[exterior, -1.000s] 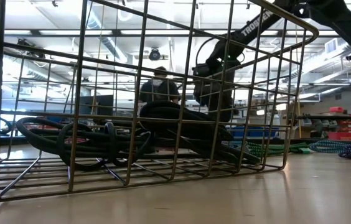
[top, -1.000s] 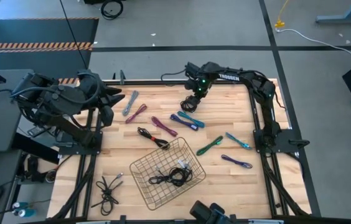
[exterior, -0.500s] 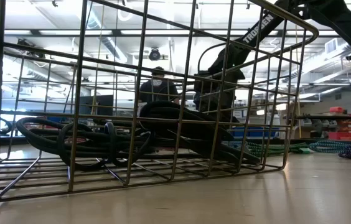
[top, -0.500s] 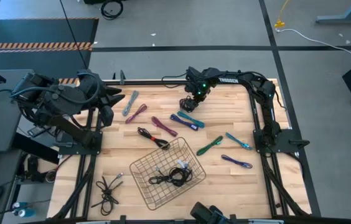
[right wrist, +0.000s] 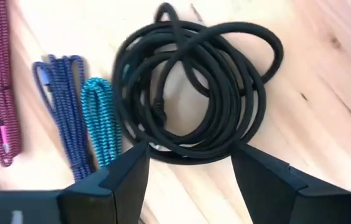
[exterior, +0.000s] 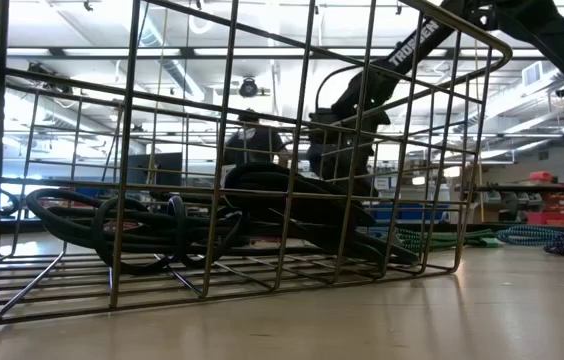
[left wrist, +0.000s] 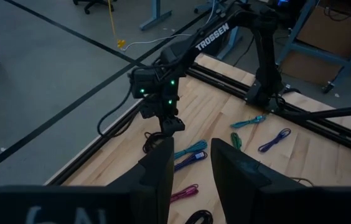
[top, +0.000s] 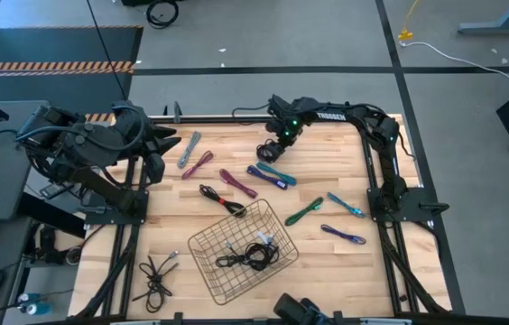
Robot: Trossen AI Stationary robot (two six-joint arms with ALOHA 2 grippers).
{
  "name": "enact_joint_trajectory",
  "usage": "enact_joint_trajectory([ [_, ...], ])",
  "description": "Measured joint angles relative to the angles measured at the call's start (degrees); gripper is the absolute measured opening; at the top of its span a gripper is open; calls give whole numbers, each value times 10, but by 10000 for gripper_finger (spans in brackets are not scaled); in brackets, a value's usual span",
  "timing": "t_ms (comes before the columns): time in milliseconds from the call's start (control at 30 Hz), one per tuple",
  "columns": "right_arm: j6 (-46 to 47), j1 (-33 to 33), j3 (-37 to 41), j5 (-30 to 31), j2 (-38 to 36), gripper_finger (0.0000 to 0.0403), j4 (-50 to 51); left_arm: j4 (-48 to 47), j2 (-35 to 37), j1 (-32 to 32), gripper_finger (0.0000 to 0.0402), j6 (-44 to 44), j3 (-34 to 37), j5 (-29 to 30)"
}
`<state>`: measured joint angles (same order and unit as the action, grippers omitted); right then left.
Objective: Pick and place USB-C Cables
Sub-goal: Put the black charger cable into the wire basket
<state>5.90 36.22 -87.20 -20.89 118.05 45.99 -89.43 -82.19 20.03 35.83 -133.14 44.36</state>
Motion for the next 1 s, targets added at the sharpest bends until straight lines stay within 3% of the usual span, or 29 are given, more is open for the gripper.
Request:
enact_joint_trajectory([
  [367,-48,-2,-49,25,0,233,93,0,0,0,112,0,0,0],
  [767,-31,-4,-49,28,0,233,51,0,0,0,112,1,0,0],
  [1000,-13,-5,-8,19,0,233,27,0,0,0,112,1,0,0],
])
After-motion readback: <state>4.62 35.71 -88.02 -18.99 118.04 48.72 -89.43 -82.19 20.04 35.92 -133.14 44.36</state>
